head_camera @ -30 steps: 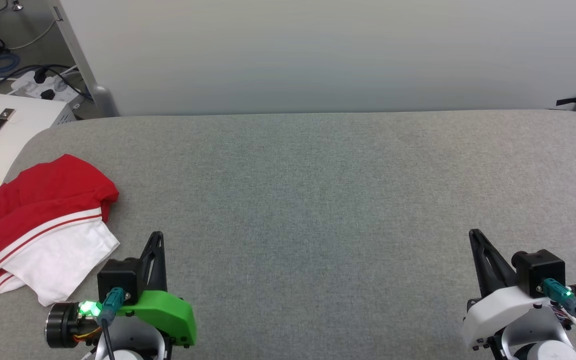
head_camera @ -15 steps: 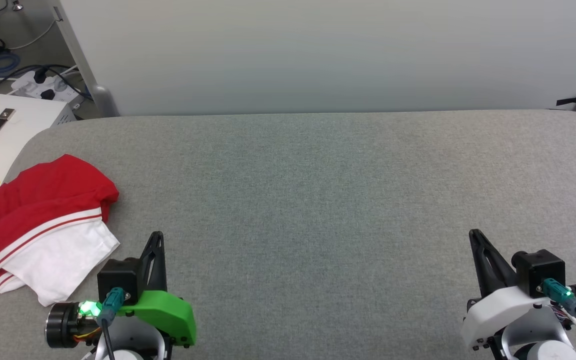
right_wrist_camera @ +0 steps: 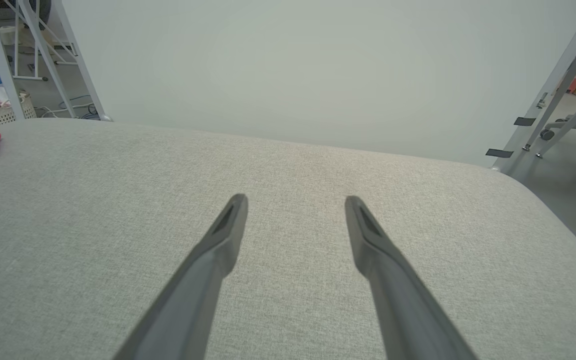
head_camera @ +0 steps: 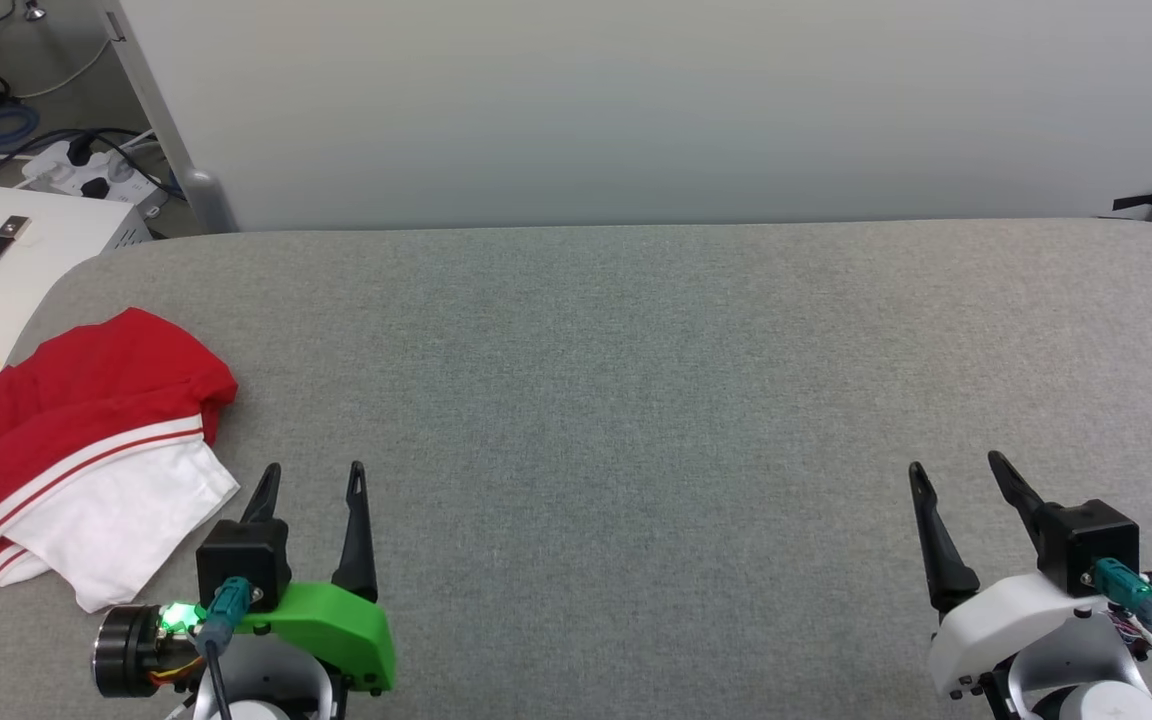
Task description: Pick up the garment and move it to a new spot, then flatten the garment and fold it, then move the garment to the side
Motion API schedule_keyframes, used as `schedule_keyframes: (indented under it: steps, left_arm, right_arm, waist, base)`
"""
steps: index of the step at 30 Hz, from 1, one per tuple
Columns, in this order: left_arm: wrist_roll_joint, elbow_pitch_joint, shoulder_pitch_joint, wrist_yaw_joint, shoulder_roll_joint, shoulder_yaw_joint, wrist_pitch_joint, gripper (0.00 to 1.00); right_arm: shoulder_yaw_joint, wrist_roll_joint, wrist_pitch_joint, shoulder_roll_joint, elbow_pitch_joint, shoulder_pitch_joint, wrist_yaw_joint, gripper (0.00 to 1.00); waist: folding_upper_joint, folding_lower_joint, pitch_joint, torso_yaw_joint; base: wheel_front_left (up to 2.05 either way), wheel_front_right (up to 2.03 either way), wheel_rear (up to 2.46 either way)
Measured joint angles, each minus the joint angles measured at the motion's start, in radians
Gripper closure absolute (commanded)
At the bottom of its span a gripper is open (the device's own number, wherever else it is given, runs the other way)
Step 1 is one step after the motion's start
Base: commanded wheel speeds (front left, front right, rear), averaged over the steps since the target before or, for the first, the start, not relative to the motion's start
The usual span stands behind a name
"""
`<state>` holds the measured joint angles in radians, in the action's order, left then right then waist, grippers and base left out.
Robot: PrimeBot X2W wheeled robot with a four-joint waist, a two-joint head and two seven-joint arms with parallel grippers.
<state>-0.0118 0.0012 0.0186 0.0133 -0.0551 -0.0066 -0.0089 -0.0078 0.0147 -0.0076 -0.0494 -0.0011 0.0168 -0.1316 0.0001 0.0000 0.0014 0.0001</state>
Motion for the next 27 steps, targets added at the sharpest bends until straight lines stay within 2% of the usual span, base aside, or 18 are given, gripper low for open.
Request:
schedule_keyframes:
  steps: [27]
  left_arm:
    - [-0.008,0.000,0.000,0.036,0.000,-0.024,-0.054,0.00]
  right_arm:
    - [-0.029,0.057,-0.059,0.000,-0.013,0.007,0.000,0.00]
  waist:
    - [0.0000,0.0000,0.002,0.007]
  base:
    - [0.00,0.00,0.00]
